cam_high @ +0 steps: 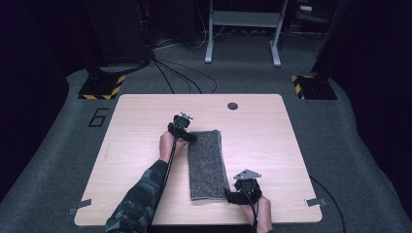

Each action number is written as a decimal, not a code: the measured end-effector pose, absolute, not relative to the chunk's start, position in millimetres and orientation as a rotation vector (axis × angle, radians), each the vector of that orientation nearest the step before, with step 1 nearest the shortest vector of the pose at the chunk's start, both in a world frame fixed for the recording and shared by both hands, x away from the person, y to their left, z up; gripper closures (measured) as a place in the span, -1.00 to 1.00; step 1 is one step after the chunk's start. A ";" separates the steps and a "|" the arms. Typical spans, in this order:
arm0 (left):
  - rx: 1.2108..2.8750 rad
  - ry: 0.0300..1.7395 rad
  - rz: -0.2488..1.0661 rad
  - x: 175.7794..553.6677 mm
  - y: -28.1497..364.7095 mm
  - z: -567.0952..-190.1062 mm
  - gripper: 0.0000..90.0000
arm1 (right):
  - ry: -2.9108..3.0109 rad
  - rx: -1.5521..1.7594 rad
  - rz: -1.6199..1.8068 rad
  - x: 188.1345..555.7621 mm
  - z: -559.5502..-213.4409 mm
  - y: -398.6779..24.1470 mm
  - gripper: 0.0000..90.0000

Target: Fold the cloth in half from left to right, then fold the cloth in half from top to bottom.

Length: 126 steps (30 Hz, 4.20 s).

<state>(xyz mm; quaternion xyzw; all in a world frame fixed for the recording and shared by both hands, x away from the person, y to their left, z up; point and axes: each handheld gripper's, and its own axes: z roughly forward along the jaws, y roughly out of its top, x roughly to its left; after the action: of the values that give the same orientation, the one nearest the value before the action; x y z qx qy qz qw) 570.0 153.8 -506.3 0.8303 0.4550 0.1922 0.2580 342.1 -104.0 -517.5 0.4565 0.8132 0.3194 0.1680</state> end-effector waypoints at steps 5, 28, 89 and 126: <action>2.225 1.200 0.500 552.2 160.5 -495.5 -0.67 | 2.337 1.298 0.911 340.1 -516.8 -100.1 -0.42; 2.332 0.846 0.395 368.0 163.3 -514.2 -0.69 | 2.345 1.291 0.940 352.6 -511.5 -104.2 -0.54; 2.132 1.195 0.362 571.7 175.3 -507.2 -0.03 | 2.336 1.367 0.965 573.3 -509.8 -61.0 0.20; 2.020 1.027 0.552 546.3 165.4 -456.3 0.93 | 2.209 1.247 1.168 549.3 -455.1 -70.6 0.86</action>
<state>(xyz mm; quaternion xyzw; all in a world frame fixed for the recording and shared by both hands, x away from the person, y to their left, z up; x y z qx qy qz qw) 546.3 165.4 -456.3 0.7962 0.4047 0.2177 0.3935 549.3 -70.6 -455.1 0.4398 0.7790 0.4118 0.1735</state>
